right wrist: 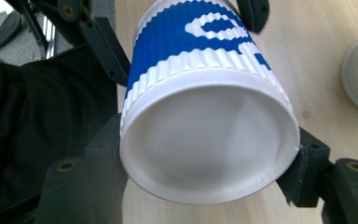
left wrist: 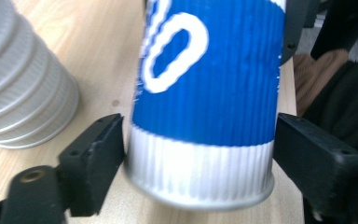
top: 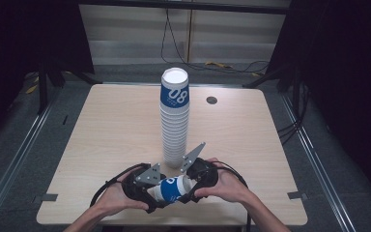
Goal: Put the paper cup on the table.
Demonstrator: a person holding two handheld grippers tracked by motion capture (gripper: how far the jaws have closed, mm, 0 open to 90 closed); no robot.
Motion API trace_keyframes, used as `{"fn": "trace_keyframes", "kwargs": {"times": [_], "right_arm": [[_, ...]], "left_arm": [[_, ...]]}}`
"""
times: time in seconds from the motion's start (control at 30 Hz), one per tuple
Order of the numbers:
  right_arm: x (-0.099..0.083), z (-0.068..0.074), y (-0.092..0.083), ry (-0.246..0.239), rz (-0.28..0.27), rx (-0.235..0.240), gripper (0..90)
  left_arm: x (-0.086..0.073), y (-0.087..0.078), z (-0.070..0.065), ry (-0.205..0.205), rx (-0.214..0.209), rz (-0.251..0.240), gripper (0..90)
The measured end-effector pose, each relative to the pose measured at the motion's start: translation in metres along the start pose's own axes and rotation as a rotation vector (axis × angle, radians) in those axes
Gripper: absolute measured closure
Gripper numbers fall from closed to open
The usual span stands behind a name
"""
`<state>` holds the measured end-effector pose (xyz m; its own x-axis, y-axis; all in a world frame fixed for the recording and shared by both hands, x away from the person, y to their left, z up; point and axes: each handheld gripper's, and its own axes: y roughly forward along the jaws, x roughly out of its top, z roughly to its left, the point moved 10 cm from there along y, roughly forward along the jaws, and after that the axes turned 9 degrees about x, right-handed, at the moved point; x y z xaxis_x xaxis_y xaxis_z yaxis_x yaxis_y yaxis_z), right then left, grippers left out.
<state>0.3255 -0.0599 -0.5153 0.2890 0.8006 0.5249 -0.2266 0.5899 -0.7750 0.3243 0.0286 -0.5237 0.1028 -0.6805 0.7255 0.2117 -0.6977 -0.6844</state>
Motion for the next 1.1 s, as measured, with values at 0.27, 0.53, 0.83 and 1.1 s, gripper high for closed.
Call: {"fn": "trace_keyframes", "kwargs": {"times": [0.27,0.53,0.83,1.1], "right_arm": [[-0.005,-0.003,-0.006,0.018,-0.018,-0.022,30.5],[-0.007,-0.007,-0.010,0.034,-0.052,-0.038,30.4],[-0.010,-0.014,-0.015,0.069,-0.148,-0.087,30.4],[-0.006,-0.017,-0.023,0.069,-0.280,-0.091,30.4]], "left_arm": [[0.010,-0.009,0.006,-0.031,0.006,-0.071,17.5],[0.009,-0.023,0.015,-0.098,0.033,-0.142,17.5],[0.005,-0.032,0.020,-0.173,0.033,-0.210,17.3],[0.005,-0.033,0.025,-0.203,0.048,-0.249,17.1]]}}
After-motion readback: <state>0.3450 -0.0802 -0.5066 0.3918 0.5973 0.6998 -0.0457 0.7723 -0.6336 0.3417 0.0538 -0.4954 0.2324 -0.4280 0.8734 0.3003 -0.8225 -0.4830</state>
